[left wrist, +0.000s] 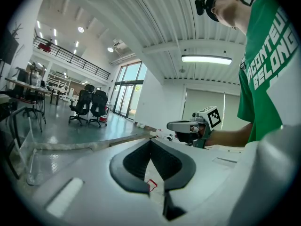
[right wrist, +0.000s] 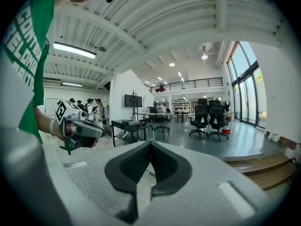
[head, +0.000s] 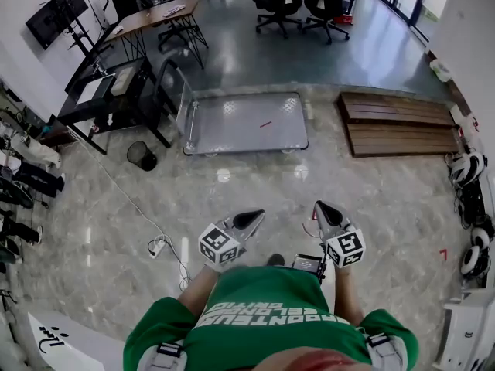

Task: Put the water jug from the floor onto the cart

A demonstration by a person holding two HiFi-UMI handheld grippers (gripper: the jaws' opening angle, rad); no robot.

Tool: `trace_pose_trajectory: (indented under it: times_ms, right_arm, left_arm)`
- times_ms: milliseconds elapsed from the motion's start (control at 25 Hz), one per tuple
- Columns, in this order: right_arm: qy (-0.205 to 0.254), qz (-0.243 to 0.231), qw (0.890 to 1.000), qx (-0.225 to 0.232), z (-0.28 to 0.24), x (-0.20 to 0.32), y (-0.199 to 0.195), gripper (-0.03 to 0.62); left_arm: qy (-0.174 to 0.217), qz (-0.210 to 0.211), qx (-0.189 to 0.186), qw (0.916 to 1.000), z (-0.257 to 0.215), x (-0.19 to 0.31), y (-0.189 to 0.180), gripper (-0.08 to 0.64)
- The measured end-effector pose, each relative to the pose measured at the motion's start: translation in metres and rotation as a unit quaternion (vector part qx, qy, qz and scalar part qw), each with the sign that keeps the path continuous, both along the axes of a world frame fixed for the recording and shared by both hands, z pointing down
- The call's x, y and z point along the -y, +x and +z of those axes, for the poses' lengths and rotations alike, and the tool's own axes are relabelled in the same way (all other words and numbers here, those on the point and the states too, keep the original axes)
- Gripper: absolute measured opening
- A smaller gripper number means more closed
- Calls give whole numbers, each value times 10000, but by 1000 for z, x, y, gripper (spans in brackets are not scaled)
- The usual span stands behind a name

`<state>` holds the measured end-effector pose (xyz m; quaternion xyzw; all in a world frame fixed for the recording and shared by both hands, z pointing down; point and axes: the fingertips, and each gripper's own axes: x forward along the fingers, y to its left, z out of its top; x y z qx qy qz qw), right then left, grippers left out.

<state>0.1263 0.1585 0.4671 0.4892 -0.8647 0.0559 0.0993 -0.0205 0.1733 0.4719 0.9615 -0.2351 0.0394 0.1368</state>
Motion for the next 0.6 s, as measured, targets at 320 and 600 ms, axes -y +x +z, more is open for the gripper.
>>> trace_pose_trajectory:
  times_ms: [320,600]
  right_arm:
    - [-3,37,10000,66,6,7,13,-8]
    - [-113,136,9998,0,12,18,16,-8]
  left_arm:
    - [-66,102,78,9999,6,3,18,17]
    - [-115,219,17,9997,10,20,22,17]
